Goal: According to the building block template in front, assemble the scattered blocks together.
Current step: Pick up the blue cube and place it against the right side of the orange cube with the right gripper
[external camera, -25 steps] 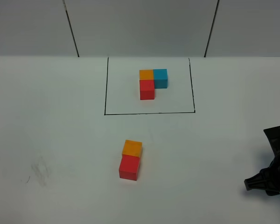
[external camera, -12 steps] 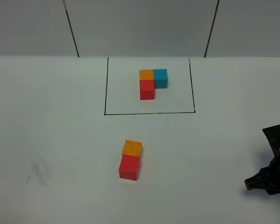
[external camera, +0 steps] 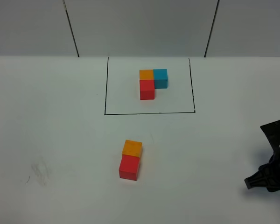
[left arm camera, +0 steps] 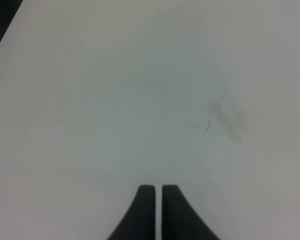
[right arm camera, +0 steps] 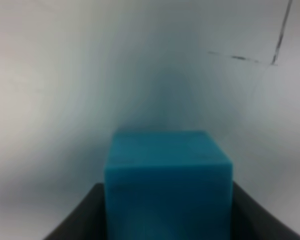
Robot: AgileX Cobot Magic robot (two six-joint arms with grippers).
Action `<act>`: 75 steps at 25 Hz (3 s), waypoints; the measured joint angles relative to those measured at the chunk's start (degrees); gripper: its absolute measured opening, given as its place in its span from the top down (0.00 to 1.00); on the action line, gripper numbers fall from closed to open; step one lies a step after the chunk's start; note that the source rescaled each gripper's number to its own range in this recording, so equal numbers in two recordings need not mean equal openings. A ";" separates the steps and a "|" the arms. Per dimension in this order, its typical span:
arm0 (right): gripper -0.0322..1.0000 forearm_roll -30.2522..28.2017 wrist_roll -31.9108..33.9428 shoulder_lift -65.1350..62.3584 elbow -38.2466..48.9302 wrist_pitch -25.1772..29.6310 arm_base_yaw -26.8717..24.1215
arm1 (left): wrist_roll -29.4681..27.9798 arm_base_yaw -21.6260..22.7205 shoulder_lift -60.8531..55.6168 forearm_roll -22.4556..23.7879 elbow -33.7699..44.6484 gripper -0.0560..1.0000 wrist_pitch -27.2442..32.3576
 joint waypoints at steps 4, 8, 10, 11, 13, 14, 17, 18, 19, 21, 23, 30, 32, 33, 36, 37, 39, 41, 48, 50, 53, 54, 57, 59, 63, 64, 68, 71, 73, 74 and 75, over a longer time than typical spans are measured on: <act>0.50 6.61 -7.83 -5.83 -3.25 3.73 0.00 | 0.00 0.00 0.00 0.00 0.00 0.94 0.00; 0.50 12.86 -16.47 -11.92 -8.88 11.87 0.00 | 0.00 0.00 0.00 0.00 0.00 0.94 0.00; 0.50 15.67 -20.64 -14.56 -12.01 15.93 0.26 | 0.00 0.00 0.00 0.00 0.00 0.94 0.00; 0.50 16.60 -22.05 -15.80 -13.69 17.79 0.68 | 0.00 0.00 0.00 0.00 0.00 0.94 0.00; 0.50 17.97 -24.19 -17.53 -16.32 20.29 1.60 | 0.00 0.00 0.00 0.00 0.00 0.94 0.00; 0.50 18.02 -24.94 -18.11 -17.52 21.39 2.04 | 0.00 0.00 0.00 0.00 0.00 0.94 0.00; 0.50 18.08 -26.13 -18.61 -19.40 23.22 2.46 | 0.00 0.00 0.00 0.00 0.00 0.94 0.00; 0.50 18.08 -26.71 -18.61 -19.65 23.61 2.46 | 0.00 0.00 0.00 0.00 0.00 0.94 0.00; 0.50 18.03 -27.62 -18.61 -19.67 23.97 2.46 | 0.00 0.00 0.00 0.00 0.00 0.94 0.00; 0.50 18.09 -29.97 -18.55 -19.69 24.81 2.46 | 0.00 0.00 0.00 0.00 0.00 0.94 0.00; 0.50 18.42 -33.33 -18.17 -19.69 25.52 2.46 | 0.00 0.00 0.00 0.00 0.00 0.94 0.00; 0.50 27.58 -65.32 -16.50 -19.69 27.82 2.46 | 0.00 0.00 0.00 0.00 0.00 0.94 0.00; 0.50 31.68 -74.35 -15.96 -19.73 28.81 2.46 | 0.00 0.00 0.00 0.00 0.00 0.94 0.00; 0.50 32.94 -76.25 -15.66 -19.73 28.87 2.46 | 0.00 0.00 0.00 0.00 0.00 0.94 0.00; 0.50 34.16 -78.10 -14.93 -19.73 28.36 2.46 | 0.00 0.00 0.00 0.00 0.00 0.94 0.00; 0.50 34.16 -78.25 -14.53 -19.73 27.85 2.46 | 0.00 0.00 0.00 0.00 0.00 0.94 0.00; 0.50 34.16 -78.31 -13.76 -19.73 26.80 2.52 | 0.00 0.00 0.00 0.00 0.00 0.94 0.00; 0.50 34.04 -78.31 -12.72 -19.73 25.63 3.54 | 0.00 0.00 0.00 0.00 0.00 0.94 0.00; 0.50 32.92 -77.00 -8.22 -23.21 22.86 8.19 | 0.00 0.00 0.00 0.00 0.00 0.94 0.00; 0.50 32.55 -76.93 -5.83 -26.82 24.60 8.87 | 0.00 0.00 0.00 0.00 0.00 0.94 0.00; 0.50 31.87 -76.93 -2.08 -32.40 26.66 10.66 | 0.00 0.00 0.00 0.00 0.00 0.94 0.00; 0.50 31.56 -76.93 -0.83 -34.19 26.88 11.46 | 0.00 0.00 0.00 0.00 0.00 0.94 0.00; 0.50 30.86 -76.92 2.46 -38.61 27.28 13.60 | 0.00 0.00 0.00 0.00 0.00 0.94 0.00; 0.50 30.53 -76.92 4.71 -41.14 27.85 14.88 | 0.00 0.00 0.00 0.00 0.00 0.94 0.00; 0.50 30.00 -76.92 9.89 -45.50 28.78 17.15 | 0.00 0.00 0.00 0.00 0.00 0.94 0.00; 0.50 29.87 -76.92 11.18 -46.29 28.85 17.65 | 0.00 0.00 0.00 0.00 0.00 0.94 0.00; 0.50 29.63 -76.03 15.16 -47.66 28.58 18.98 | 0.00 0.00 0.00 0.00 0.00 0.94 0.00; 0.50 28.87 -75.45 17.12 -47.66 28.32 19.77 | 0.00 0.00 0.00 0.00 0.00 0.94 0.00; 0.50 28.58 -75.42 17.90 -47.66 27.59 20.47 | 0.00 0.00 0.00 0.00 0.00 0.94 0.00; 0.50 28.58 -75.42 18.22 -47.66 27.23 20.73 | 0.00 0.00 0.00 0.00 0.00 0.94 0.00; 0.50 28.64 -75.42 18.44 -47.66 26.89 20.86 | 0.00 0.00 0.00 0.00 0.00 0.94 0.00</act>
